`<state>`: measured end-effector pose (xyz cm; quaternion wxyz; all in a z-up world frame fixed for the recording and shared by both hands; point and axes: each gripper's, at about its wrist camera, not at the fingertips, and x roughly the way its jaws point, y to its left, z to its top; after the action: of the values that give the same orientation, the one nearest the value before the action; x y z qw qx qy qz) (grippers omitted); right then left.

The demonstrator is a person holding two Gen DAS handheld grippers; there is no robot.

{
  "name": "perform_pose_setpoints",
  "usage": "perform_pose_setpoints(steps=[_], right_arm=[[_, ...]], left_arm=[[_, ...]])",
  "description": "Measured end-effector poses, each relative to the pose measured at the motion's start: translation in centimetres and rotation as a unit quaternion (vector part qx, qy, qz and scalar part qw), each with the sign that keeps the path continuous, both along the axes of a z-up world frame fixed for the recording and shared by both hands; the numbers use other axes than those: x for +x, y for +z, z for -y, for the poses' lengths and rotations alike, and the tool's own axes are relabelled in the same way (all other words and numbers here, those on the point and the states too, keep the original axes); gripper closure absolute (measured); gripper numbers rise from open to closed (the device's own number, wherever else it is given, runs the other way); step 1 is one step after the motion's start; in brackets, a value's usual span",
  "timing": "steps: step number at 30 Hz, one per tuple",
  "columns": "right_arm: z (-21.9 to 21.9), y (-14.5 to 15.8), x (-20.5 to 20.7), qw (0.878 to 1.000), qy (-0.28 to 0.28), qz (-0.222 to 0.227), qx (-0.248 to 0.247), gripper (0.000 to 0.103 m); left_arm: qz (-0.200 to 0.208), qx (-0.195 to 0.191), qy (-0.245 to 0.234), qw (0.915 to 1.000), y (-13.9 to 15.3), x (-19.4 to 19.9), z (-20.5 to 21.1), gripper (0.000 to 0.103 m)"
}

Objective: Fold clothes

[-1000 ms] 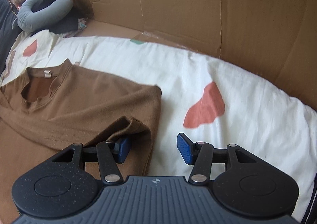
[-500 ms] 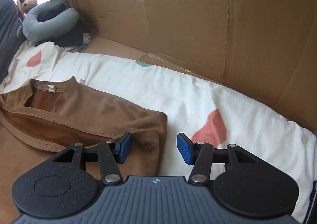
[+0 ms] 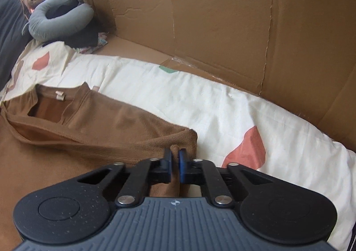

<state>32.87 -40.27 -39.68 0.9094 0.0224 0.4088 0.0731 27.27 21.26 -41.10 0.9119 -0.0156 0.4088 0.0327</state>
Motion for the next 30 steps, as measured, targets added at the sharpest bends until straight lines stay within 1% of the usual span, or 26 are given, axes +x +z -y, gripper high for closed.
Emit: perform_pose_setpoints(steps=[3, 5, 8, 9, 13, 14, 15, 16, 17, 18, 19, 20, 22, 23, 24, 25, 26, 30], right_arm=[[0.3, 0.2, -0.1, 1.0, -0.013, 0.004, 0.001, 0.099], [0.6, 0.1, -0.3, 1.0, -0.024, 0.002, 0.006, 0.1], [0.7, -0.2, -0.3, 1.0, -0.026, -0.002, 0.012, 0.099], [0.7, -0.2, -0.3, 1.0, -0.024, -0.003, 0.013, 0.099], [0.5, -0.4, 0.0, 1.0, -0.02, -0.009, 0.023, 0.096], [0.4, -0.5, 0.1, 1.0, -0.016, -0.009, 0.022, 0.091], [0.3, -0.5, 0.1, 1.0, -0.013, -0.009, 0.022, 0.082], [0.2, -0.6, 0.2, 1.0, -0.009, -0.009, 0.022, 0.078], [0.0, -0.7, 0.3, 1.0, -0.006, -0.01, 0.02, 0.073], [-0.2, -0.8, 0.3, 1.0, -0.003, -0.011, 0.018, 0.071], [-0.3, -0.9, 0.4, 1.0, 0.0, -0.011, 0.014, 0.071], [-0.4, -1.0, 0.4, 1.0, 0.003, -0.011, 0.011, 0.071], [-0.5, -1.1, 0.4, 1.0, 0.006, -0.014, 0.008, 0.072], [-0.6, -1.1, 0.3, 1.0, 0.008, -0.015, 0.007, 0.077], [-0.6, -1.1, 0.3, 1.0, 0.007, -0.015, 0.004, 0.09], [-0.5, -1.0, 0.3, 1.0, 0.006, -0.014, 0.001, 0.095], [-0.5, -0.8, 0.2, 1.0, 0.005, -0.013, -0.001, 0.099], [-0.5, 0.3, -0.3, 1.0, 0.006, 0.002, -0.012, 0.099]], left_arm=[[0.01, -0.02, 0.022, 0.9995, 0.1, -0.5, -0.7, 0.095], [0.008, -0.033, 0.033, 0.9989, 0.0, -0.5, -1.2, 0.095], [0.001, -0.032, 0.028, 0.9991, -0.3, -0.4, -1.1, 0.094], [-0.001, -0.03, 0.024, 0.9993, -0.4, -0.3, -0.9, 0.091], [-0.007, -0.029, 0.014, 0.9995, -0.7, 0.1, -0.6, 0.087], [-0.008, -0.03, 0.013, 0.9994, -0.8, 0.1, -0.6, 0.086], [-0.01, -0.03, 0.012, 0.9994, -1.0, 0.2, -0.6, 0.086], [-0.011, -0.03, 0.011, 0.9994, -1.0, 0.2, -0.6, 0.086], [-0.012, -0.031, 0.011, 0.9994, -1.0, 0.1, -0.6, 0.086], [-0.013, -0.031, 0.01, 0.9994, -1.1, 0.1, -0.6, 0.086], [-0.014, -0.031, 0.009, 0.9994, -1.0, 0.0, -0.6, 0.086], [-0.013, -0.031, 0.008, 0.9994, -0.9, -0.1, -0.6, 0.09], [-0.011, -0.023, 0.005, 0.9996, -0.7, -0.3, -0.5, 0.092], [-0.01, -0.018, 0.004, 0.9998, -0.5, -0.5, -0.3, 0.094], [-0.008, -0.013, 0.003, 0.9999, -0.3, -0.6, -0.2, 0.094], [-0.005, -0.008, 0.001, 1.0, -0.1, -0.7, 0.0, 0.095], [0.0, -0.004, -0.001, 1.0, 0.2, -0.9, 0.1, 0.096], [0.017, 0.011, -0.004, 0.9998, 1.4, -1.4, 0.8, 0.097]])
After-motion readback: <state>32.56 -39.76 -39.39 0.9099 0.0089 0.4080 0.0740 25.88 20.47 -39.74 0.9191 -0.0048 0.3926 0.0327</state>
